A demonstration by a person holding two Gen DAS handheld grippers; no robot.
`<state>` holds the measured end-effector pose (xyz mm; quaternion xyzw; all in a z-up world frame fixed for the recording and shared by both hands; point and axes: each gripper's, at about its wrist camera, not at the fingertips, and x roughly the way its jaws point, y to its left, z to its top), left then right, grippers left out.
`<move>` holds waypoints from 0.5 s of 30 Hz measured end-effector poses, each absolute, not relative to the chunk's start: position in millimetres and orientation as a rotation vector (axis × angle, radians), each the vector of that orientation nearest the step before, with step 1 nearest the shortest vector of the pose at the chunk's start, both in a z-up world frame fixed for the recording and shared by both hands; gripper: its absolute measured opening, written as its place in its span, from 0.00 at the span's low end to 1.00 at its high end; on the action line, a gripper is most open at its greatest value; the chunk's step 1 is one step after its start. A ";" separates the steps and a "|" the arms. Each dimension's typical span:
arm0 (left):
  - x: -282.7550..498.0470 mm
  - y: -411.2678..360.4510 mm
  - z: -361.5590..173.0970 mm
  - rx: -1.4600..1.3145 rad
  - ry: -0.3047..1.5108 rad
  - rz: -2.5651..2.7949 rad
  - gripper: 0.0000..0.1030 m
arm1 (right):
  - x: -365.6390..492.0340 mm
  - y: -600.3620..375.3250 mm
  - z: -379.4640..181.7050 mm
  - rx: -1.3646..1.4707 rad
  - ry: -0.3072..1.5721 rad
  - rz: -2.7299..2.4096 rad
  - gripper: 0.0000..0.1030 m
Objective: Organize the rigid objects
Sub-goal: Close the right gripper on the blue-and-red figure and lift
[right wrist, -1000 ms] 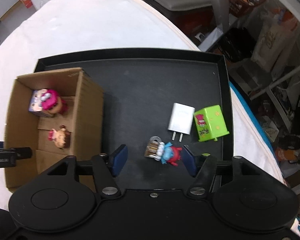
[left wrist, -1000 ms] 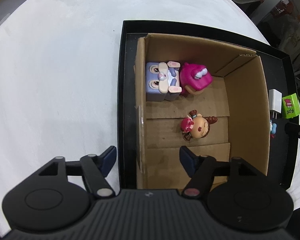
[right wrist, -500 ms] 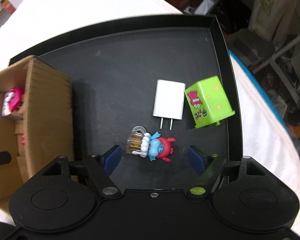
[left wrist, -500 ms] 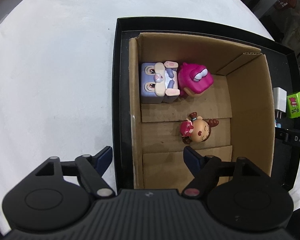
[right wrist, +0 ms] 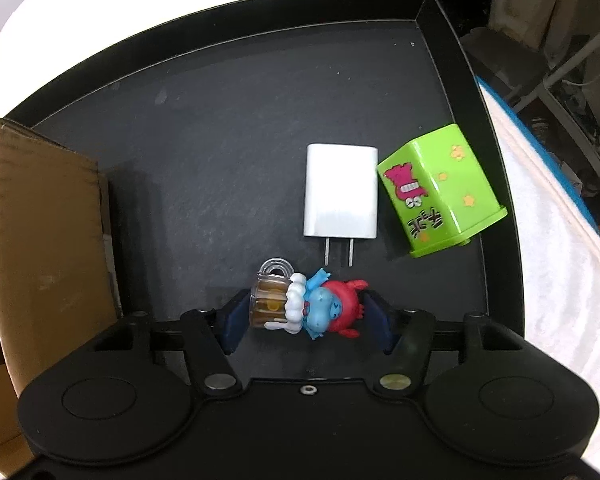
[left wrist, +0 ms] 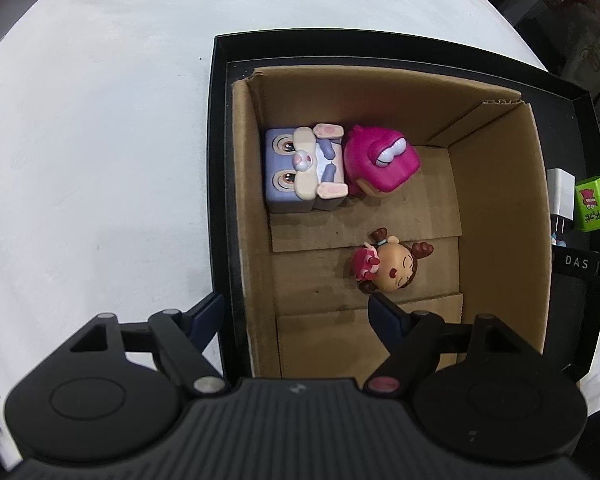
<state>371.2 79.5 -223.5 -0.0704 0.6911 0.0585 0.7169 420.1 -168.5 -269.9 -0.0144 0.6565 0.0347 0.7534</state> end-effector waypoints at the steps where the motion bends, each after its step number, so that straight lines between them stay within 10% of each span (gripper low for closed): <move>1: 371.3 79.7 -223.8 -0.157 1.529 0.129 0.76 | 419.5 -170.2 -269.6 -0.032 1.433 0.076 0.57; 15: 365.0 86.1 -210.0 -0.188 1.503 0.106 0.76 | 414.0 -159.2 -242.7 -0.061 1.404 0.073 0.57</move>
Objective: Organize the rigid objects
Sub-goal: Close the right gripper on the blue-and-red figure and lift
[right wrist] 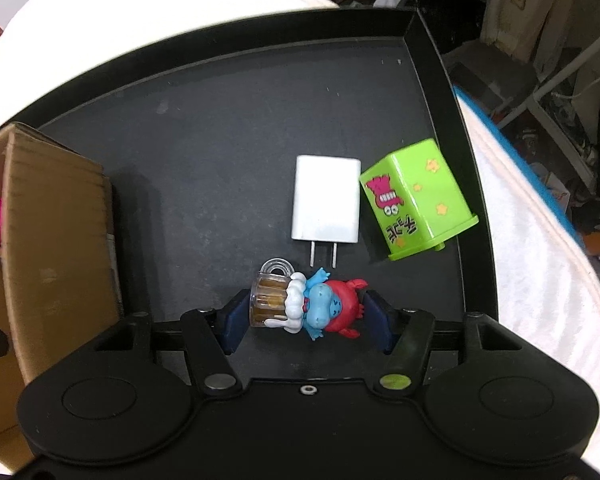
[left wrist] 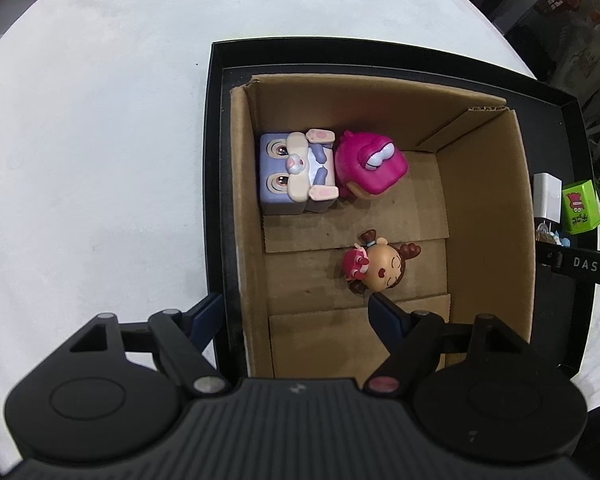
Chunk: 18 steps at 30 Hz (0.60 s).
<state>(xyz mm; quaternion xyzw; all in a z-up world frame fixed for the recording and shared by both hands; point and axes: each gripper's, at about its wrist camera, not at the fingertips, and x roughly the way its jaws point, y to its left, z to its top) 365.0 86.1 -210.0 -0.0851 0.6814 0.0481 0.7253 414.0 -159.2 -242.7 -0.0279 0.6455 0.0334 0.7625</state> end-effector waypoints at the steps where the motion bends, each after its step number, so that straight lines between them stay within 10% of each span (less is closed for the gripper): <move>1: 364.0 87.0 -208.9 -0.192 1.500 0.105 0.76 | 413.4 -157.4 -238.5 -0.062 1.398 0.076 0.57; 18: 351.6 103.1 -209.2 -0.298 1.483 0.063 0.52 | 403.1 -104.3 -164.9 -0.185 1.301 0.155 0.57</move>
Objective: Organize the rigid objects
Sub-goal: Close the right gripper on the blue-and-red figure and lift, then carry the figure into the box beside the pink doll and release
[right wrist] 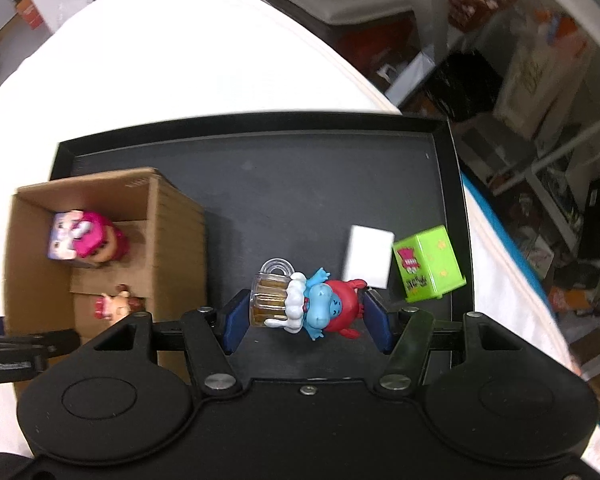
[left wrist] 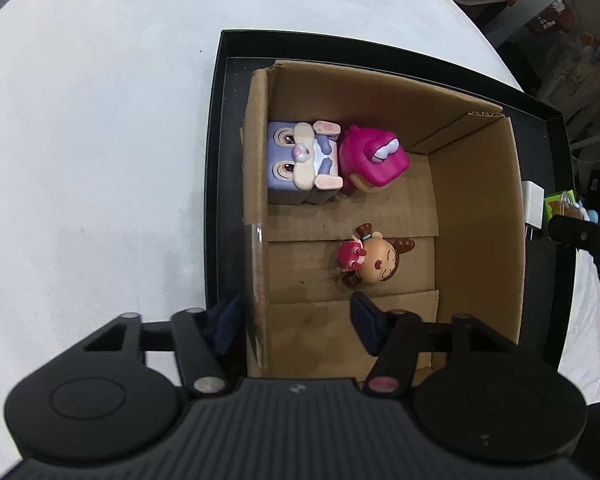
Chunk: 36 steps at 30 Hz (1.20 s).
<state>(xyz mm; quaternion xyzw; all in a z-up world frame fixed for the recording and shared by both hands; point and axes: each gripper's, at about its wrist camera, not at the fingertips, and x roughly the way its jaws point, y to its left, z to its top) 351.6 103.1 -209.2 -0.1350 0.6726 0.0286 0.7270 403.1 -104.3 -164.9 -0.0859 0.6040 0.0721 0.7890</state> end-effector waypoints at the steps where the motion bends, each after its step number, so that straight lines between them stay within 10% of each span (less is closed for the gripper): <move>1: 351.4 104.0 -209.0 -0.301 1.483 0.064 0.50 | 403.0 -102.7 -163.0 -0.190 1.297 0.160 0.57; 18: 347.8 124.6 -210.6 -0.357 1.456 0.067 0.18 | 404.3 -51.1 -136.7 -0.339 1.266 0.176 0.57; 36: 343.4 133.0 -208.3 -0.381 1.434 0.020 0.18 | 408.3 -5.1 -142.9 -0.400 1.329 0.160 0.57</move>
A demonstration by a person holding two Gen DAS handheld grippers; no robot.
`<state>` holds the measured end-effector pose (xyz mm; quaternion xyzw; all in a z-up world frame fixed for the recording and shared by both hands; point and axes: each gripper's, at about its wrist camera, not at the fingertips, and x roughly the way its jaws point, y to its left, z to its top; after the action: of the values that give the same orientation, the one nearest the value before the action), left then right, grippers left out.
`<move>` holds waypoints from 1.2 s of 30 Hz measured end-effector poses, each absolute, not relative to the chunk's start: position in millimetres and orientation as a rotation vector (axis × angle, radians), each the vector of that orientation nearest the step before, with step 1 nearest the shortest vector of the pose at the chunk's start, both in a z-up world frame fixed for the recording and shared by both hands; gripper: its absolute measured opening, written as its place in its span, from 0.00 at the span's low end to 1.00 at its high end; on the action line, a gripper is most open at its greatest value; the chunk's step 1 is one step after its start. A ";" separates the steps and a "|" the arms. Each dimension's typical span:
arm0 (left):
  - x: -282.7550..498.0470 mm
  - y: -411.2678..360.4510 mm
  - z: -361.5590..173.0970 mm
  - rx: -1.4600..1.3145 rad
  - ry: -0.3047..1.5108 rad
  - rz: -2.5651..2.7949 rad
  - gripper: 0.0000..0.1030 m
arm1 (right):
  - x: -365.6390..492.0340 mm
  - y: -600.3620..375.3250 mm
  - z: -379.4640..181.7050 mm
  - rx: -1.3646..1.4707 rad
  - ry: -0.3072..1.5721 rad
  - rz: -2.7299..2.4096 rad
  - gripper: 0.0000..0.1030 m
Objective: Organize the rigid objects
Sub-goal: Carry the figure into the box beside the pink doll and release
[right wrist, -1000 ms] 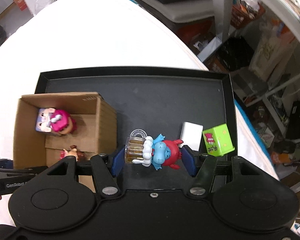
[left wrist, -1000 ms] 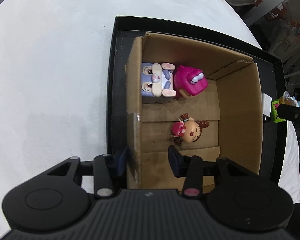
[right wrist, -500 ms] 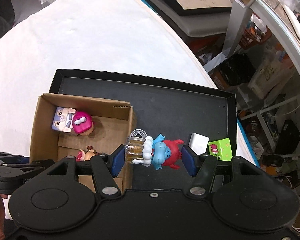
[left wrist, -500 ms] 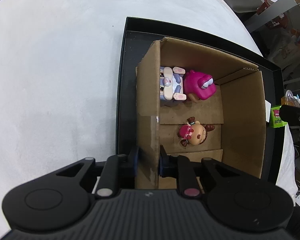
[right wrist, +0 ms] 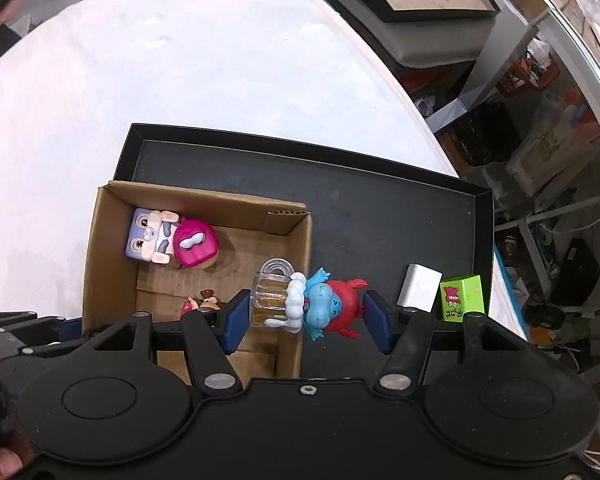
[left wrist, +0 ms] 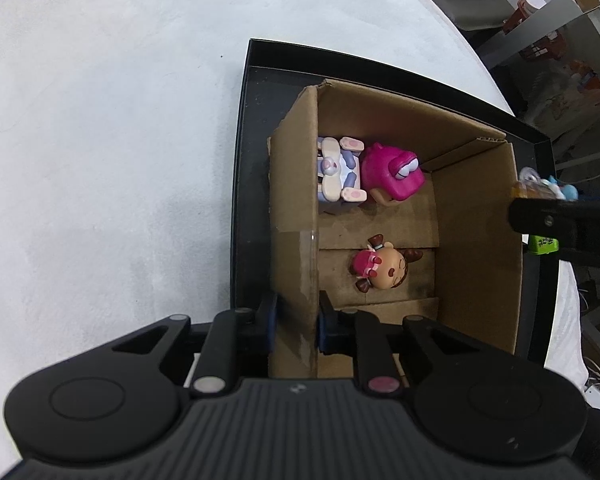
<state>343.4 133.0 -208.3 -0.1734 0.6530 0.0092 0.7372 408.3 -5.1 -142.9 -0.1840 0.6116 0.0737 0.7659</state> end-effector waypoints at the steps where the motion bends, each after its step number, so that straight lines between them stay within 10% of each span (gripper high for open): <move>1: 343.4 133.5 -207.8 -0.383 1.433 0.018 0.18 | 408.5 -1.9 -142.8 -0.403 1.330 0.163 0.57; 36: 347.2 119.2 -201.7 -0.312 1.445 0.059 0.17 | 403.8 -31.1 -139.7 -0.318 1.307 0.201 0.60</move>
<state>347.2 119.2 -201.7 -0.1421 0.6582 0.0268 0.7388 403.8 -31.1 -139.7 -0.1471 0.6044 0.0927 0.7774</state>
